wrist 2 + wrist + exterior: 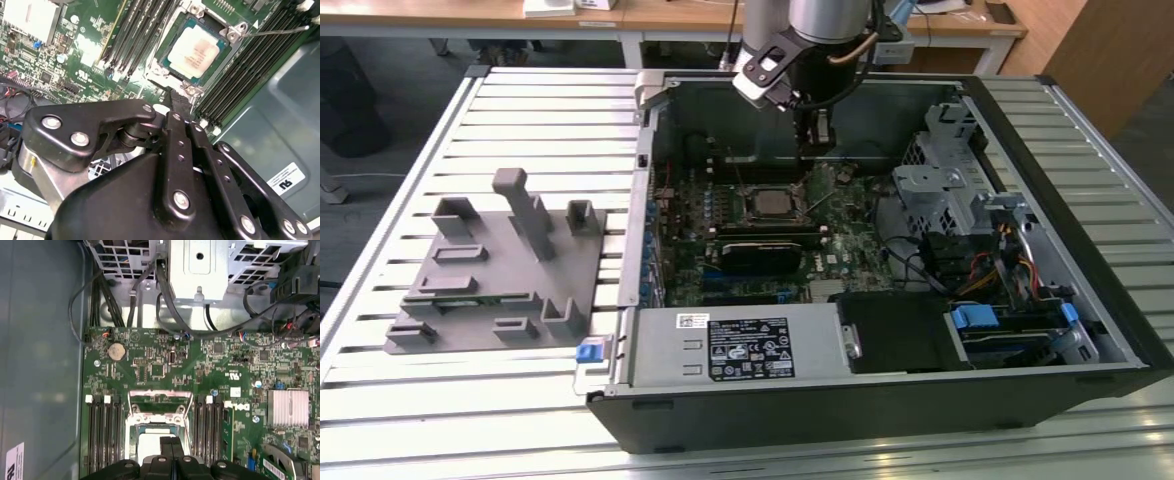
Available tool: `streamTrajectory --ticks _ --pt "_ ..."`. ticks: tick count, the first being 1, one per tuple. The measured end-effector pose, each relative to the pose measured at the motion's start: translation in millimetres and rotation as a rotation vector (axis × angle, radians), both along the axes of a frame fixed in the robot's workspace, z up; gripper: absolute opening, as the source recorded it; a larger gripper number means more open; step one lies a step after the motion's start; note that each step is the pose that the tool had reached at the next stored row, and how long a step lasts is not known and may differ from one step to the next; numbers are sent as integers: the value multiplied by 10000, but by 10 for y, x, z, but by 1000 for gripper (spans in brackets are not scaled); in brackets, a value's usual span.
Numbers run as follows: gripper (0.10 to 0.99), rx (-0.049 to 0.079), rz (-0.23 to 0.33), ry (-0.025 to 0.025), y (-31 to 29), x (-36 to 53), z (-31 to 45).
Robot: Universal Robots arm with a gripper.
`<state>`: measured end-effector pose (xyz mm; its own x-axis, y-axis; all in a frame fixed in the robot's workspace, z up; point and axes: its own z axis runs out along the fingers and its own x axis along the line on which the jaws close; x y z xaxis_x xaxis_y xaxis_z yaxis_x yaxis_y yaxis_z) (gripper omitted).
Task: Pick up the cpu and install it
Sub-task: 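Close the cpu cover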
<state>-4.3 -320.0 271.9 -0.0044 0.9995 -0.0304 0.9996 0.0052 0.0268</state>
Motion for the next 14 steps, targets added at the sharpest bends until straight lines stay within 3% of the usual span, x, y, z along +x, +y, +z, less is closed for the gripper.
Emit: streamTrajectory --ticks 5,14 --pt "106 1 123 0 0 23 -15" --pt "106 -3 149 0 0 154 -24"
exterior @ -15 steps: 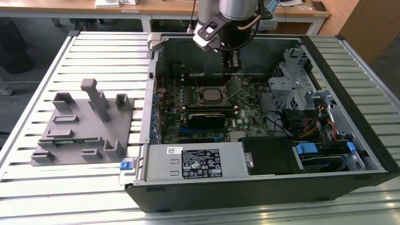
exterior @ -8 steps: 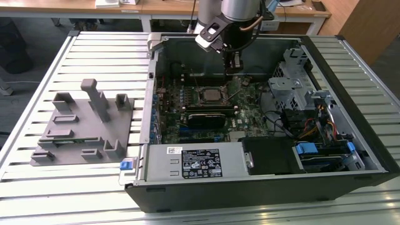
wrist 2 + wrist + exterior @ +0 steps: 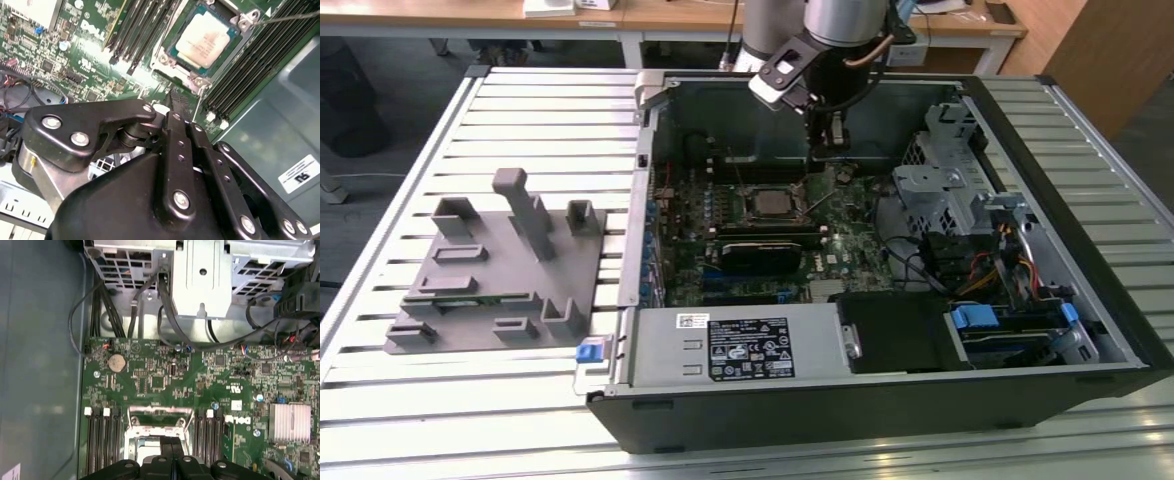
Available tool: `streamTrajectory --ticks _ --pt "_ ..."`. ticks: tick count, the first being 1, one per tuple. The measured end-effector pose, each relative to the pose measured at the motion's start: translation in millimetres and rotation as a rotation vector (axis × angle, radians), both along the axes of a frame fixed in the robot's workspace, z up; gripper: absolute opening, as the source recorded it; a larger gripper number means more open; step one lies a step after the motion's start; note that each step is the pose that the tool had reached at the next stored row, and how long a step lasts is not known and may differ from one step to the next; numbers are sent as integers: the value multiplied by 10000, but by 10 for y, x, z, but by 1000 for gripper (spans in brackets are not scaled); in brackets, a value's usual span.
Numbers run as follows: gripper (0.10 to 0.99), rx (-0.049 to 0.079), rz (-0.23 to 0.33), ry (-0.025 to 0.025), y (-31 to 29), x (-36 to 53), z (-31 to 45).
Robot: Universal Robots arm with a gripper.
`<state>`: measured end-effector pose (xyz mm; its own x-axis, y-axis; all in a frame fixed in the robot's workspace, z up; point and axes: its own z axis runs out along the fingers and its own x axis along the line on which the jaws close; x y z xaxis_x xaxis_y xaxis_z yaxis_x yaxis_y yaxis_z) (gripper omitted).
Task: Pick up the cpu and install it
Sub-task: 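Close the cpu cover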
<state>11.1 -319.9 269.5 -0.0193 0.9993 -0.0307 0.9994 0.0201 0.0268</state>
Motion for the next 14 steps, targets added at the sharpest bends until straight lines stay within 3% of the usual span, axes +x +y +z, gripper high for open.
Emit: streamTrajectory --ticks 8,14 --pt "106 -2 3 -1 8 131 -4" --pt "106 -39 1 1 52 223 -11"
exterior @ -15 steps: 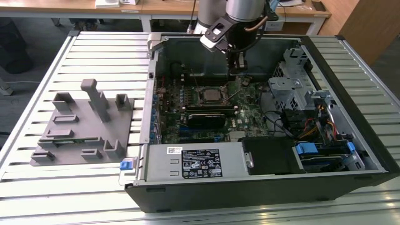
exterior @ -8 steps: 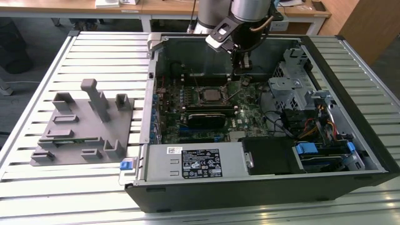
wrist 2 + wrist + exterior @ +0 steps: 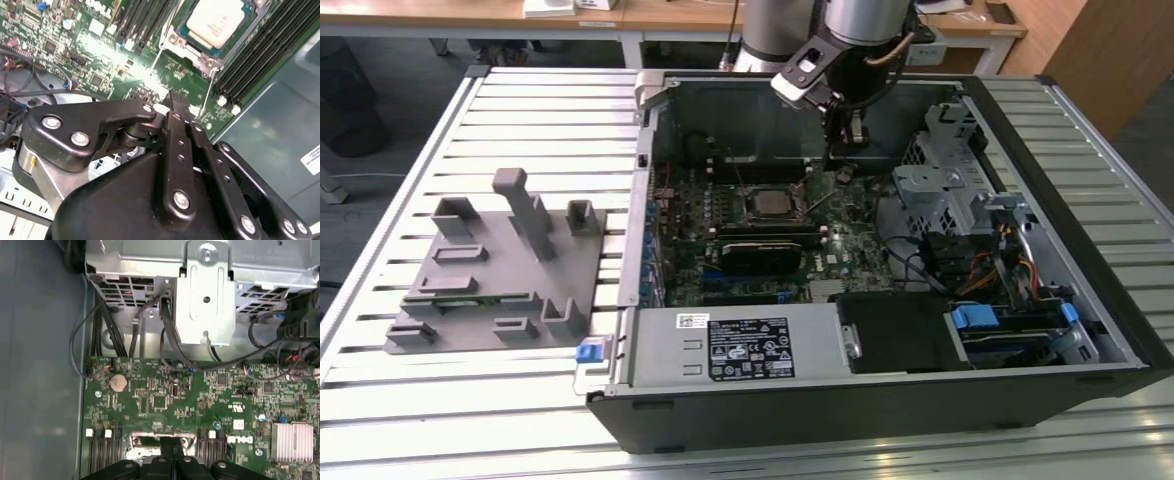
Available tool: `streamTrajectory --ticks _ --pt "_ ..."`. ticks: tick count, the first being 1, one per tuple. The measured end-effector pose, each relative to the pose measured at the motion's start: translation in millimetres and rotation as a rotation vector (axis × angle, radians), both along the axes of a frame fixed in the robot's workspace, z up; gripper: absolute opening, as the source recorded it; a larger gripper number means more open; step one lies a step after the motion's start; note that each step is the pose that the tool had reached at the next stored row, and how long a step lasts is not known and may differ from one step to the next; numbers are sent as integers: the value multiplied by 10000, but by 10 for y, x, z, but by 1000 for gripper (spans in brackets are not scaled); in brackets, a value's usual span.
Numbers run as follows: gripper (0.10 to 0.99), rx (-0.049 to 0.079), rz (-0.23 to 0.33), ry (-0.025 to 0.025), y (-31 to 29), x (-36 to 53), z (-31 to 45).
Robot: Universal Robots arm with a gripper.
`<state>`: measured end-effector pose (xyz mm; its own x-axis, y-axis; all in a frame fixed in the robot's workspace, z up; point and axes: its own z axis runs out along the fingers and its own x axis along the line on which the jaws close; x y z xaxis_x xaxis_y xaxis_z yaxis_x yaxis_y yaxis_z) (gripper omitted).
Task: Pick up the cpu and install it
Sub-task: 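Close the cpu cover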
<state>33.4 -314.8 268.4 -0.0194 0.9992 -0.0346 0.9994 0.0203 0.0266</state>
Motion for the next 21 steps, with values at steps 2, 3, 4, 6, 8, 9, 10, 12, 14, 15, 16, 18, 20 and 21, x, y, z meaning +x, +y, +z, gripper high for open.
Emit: streamTrajectory --ticks 2,3,4,6,8,9,10,12,14,15,16,18,20,21 --pt "106 -5 -20 -1 22 29 -7" --pt "106 -6 -55 -1 28 44 -13" --pt "106 -5 -104 -2 33 56 -19" --pt "106 -6 -178 -1 40 76 -27" --pt "106 -7 -182 -1 40 97 -36" --pt "106 -6 -182 -1 40 110 -43" --pt "106 -7 -182 -1 40 123 -49" --pt "106 -11 -187 0 40 150 -60" --pt "106 -25 -200 1 40 172 -66" --pt "106 -35 -208 0 40 182 -69" --pt "106 -47 -218 0 40 191 -73" --pt "106 -60 -232 0 40 206 -81" --pt "106 -62 -239 0 40 221 -90" --pt "106 -63 -240 1 40 225 -97"
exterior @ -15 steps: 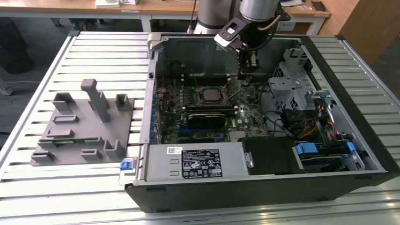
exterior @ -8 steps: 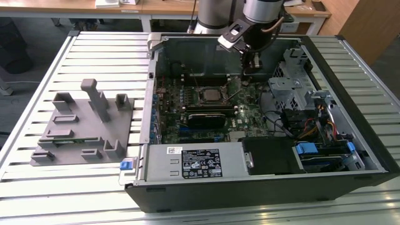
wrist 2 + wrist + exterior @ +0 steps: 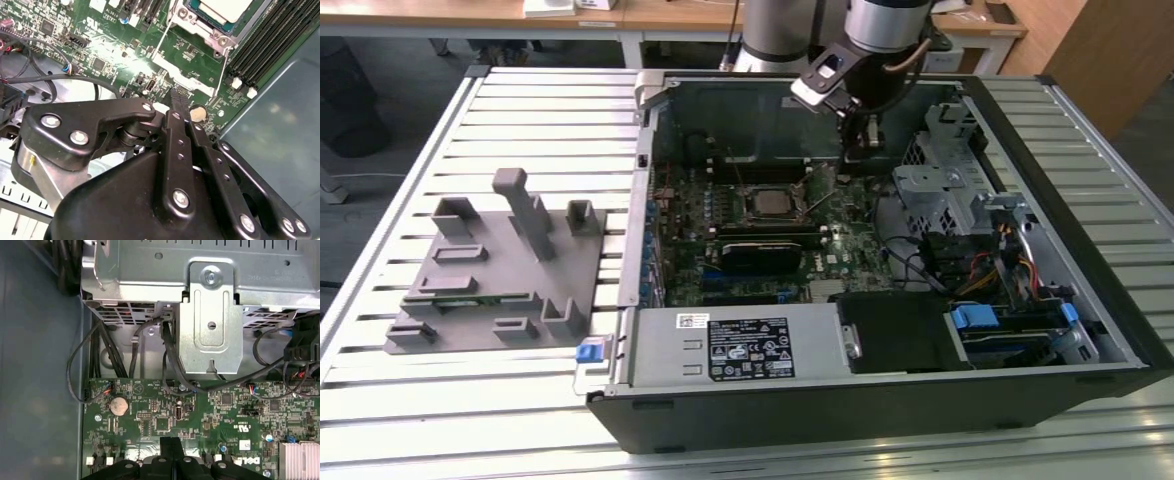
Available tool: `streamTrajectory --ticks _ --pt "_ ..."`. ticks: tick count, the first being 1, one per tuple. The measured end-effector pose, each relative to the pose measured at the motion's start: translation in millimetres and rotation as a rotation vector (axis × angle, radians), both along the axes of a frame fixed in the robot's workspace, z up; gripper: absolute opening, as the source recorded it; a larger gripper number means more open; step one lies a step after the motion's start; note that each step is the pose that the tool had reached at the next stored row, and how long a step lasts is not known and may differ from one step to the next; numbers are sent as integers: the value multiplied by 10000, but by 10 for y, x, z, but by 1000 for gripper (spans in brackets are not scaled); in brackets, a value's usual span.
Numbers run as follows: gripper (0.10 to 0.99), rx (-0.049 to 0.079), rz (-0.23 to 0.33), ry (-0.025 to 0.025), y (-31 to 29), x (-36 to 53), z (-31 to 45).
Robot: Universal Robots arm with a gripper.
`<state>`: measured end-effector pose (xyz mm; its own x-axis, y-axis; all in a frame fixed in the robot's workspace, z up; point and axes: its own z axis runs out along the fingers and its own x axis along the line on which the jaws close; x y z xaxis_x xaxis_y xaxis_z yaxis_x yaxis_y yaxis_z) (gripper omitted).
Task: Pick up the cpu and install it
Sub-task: 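Close the cpu cover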
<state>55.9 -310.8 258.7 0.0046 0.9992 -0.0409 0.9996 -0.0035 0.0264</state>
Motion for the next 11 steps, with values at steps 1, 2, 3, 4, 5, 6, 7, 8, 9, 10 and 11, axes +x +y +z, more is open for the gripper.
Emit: streamTrajectory --ticks 1,2,3,4,5,6,7,8,9,10,11 --pt "106 0 -1 2 0 3 -10" --pt "106 0 -1 7 0 4 -21" --pt "106 0 -2 13 0 6 -36" --pt "106 0 -2 20 1 7 -50" --pt "106 0 -3 28 1 7 -66" --pt "106 1 -4 63 2 8 -133" --pt "106 0 -5 75 2 6 -135" --pt "106 -1 -4 87 2 3 -135" --pt "106 2 -4 105 2 -1 -135" --pt "106 5 -4 122 2 -6 -135" --pt "106 5 -4 137 2 -11 -135"
